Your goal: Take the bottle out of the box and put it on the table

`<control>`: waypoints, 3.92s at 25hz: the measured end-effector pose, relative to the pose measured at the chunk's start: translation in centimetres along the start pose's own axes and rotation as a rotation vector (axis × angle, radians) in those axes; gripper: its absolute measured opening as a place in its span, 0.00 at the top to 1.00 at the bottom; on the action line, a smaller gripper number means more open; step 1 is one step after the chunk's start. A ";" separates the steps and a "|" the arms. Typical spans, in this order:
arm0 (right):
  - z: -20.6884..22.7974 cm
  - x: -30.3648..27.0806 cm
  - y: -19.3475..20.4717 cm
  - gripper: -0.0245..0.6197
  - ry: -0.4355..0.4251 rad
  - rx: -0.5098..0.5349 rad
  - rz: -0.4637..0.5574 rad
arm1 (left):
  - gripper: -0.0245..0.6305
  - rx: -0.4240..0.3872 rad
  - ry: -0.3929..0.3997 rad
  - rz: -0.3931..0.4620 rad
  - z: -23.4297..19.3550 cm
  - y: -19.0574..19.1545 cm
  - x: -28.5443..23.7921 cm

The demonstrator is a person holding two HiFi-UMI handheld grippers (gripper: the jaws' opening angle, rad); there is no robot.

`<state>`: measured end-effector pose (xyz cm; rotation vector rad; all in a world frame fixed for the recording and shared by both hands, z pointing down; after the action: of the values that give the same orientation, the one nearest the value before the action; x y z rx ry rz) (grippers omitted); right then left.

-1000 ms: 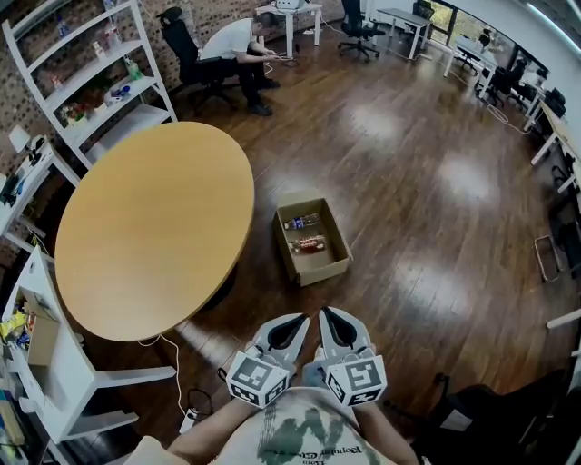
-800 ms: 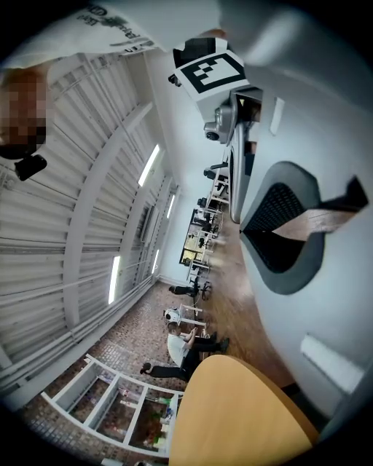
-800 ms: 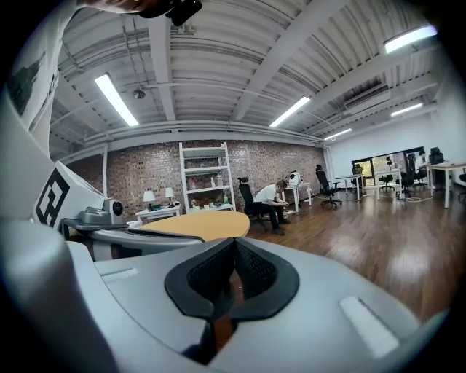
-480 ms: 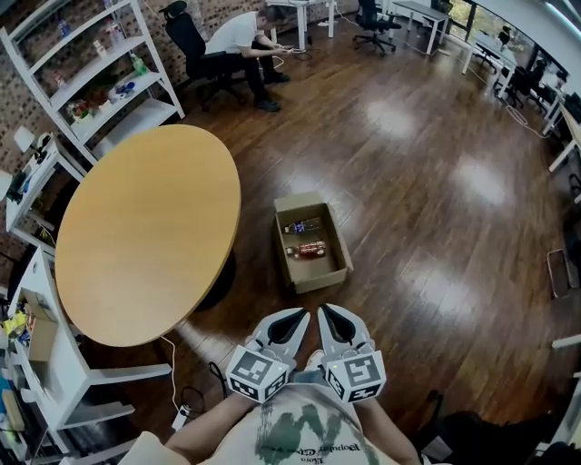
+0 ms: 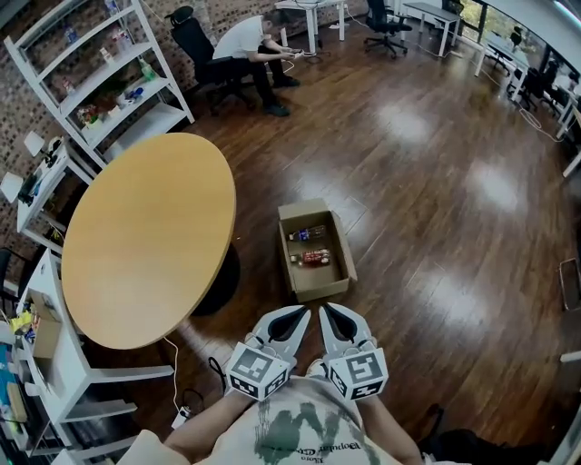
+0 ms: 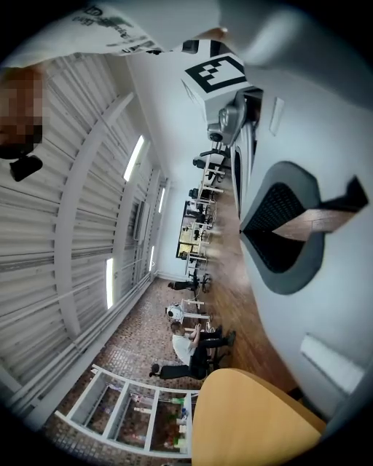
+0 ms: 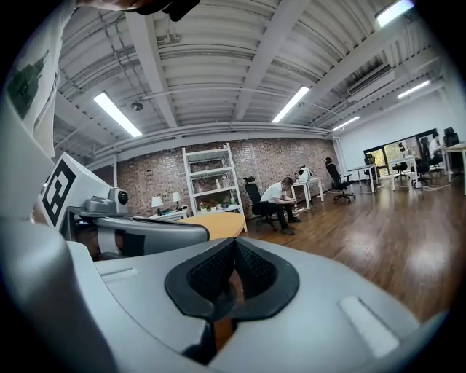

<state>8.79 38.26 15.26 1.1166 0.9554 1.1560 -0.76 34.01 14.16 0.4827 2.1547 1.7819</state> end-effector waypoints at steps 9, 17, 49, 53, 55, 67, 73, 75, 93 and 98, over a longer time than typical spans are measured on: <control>2.4 -1.8 1.0 0.96 -0.019 -0.013 -0.028 | 0.96 0.025 -0.057 -0.011 -1.5 1.3 -1.6; 4.1 -6.3 1.3 0.96 -0.019 0.014 -0.078 | 0.96 0.093 -0.074 -0.001 -5.7 1.9 -4.4; 8.7 -29.1 12.1 0.94 -0.175 -0.013 -0.522 | 0.96 0.439 -0.267 -0.086 -28.4 11.9 -13.2; 10.4 -31.2 14.6 0.92 -0.241 -0.042 -0.570 | 0.96 0.476 -0.369 -0.109 -30.2 14.4 -14.1; 11.5 -32.1 16.0 0.92 -0.276 -0.061 -0.586 | 0.96 0.497 -0.425 -0.115 -30.7 16.0 -14.7; 18.8 -37.1 24.9 0.91 -0.510 0.007 -0.710 | 0.96 0.517 -0.584 -0.152 -31.3 22.7 -21.4; 21.2 -36.9 32.1 0.89 -0.519 0.017 -0.785 | 0.96 0.528 -0.601 -0.184 -31.9 28.0 -22.3; 22.2 -37.6 34.5 0.87 -0.530 0.025 -0.798 | 0.96 0.534 -0.614 -0.175 -33.1 29.9 -22.8; 27.5 -39.4 54.2 0.77 -0.605 0.153 -0.878 | 0.96 0.559 -0.513 -0.240 -34.9 43.1 -23.5; 28.3 -39.2 58.5 0.74 -0.662 0.234 -0.932 | 0.96 0.571 -0.485 -0.255 -34.5 45.9 -23.9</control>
<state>18.13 -2.41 78.67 0.9498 0.9130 -0.0904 8.57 1.06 66.09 0.6506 2.2055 0.7924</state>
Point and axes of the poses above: the fingertips, and each gripper's own axes: x backward along the fingers, z to its right, y out of its underside, the point moved 6 cm from there along x, backward along the fingers, and after that the axes turned 13 degrees about z, right-handed, at the moved point
